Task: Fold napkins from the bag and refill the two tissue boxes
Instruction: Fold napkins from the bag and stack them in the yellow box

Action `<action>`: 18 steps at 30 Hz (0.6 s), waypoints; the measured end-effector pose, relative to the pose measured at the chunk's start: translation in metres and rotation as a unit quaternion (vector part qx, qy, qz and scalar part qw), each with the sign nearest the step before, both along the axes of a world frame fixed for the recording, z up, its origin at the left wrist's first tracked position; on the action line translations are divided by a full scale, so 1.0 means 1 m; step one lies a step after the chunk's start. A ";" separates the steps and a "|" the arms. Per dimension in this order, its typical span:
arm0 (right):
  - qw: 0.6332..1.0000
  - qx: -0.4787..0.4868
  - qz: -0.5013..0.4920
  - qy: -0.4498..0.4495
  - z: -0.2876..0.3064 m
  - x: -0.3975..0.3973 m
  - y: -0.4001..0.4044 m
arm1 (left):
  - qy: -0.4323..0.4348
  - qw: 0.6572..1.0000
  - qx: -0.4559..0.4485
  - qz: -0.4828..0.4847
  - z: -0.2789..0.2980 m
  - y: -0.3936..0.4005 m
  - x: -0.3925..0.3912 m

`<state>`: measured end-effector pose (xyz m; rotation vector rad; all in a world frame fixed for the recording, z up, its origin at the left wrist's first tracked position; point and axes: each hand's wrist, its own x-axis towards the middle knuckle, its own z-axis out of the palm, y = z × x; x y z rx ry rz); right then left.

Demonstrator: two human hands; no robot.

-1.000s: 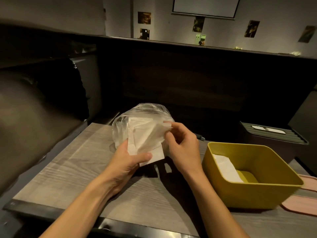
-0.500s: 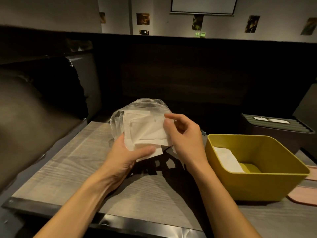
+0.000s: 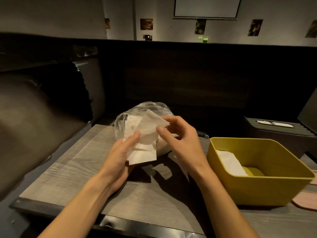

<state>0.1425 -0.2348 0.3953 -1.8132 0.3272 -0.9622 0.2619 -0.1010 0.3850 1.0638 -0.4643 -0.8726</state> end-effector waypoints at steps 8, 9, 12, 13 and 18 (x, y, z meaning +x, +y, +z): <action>0.984 -0.043 -0.160 -0.069 0.000 0.001 -0.001 | -0.086 0.995 0.010 -0.040 -0.009 -0.003 0.003; 0.980 -0.053 -0.170 -0.085 0.002 0.001 0.000 | -0.085 0.995 0.014 -0.039 -0.010 -0.003 0.003; 0.976 0.004 -0.121 -0.180 0.010 -0.004 0.007 | -0.057 0.998 0.016 -0.036 -0.009 -0.001 0.002; 0.974 0.042 -0.093 -0.200 0.013 -0.006 0.008 | -0.055 0.998 0.015 -0.041 -0.007 0.000 0.002; 0.997 -0.018 -0.043 -0.065 0.008 -0.002 0.011 | 0.009 0.997 -0.021 -0.069 -0.001 0.000 -0.002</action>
